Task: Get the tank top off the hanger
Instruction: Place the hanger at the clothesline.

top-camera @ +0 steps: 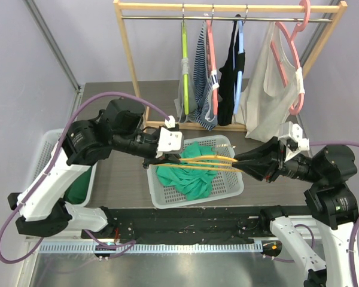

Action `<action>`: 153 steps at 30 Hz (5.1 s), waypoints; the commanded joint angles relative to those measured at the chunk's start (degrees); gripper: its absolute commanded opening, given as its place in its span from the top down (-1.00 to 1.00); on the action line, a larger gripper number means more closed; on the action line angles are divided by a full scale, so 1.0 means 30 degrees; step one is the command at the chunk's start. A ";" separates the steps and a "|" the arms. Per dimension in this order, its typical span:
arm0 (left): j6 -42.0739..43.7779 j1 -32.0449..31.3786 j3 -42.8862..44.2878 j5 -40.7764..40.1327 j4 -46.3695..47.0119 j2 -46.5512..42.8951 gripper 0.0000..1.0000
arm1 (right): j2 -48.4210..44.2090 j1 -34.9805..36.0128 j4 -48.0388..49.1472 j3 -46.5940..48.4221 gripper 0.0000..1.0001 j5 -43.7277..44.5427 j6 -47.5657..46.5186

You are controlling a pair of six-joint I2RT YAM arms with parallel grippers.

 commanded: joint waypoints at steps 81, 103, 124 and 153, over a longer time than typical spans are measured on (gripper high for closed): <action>-1.0656 0.7135 0.1426 -1.3688 1.0854 0.0736 1.00 | -0.4133 -0.0027 0.6424 -0.0910 -0.68 1.6946 0.2994; -1.2760 0.7808 0.4260 -1.6881 0.9863 0.3135 1.00 | -0.4835 -0.0027 0.6248 -0.1233 -0.67 1.7034 0.3052; -1.2765 0.7838 0.4881 -1.7936 0.8863 0.4660 1.00 | -0.5070 -0.0027 0.6042 -0.0998 -0.66 1.7093 0.2906; -1.1338 0.7284 0.3715 -1.6381 0.9032 0.2700 -0.43 | -0.4719 -0.0056 0.6100 -0.0910 -0.66 1.6888 0.2994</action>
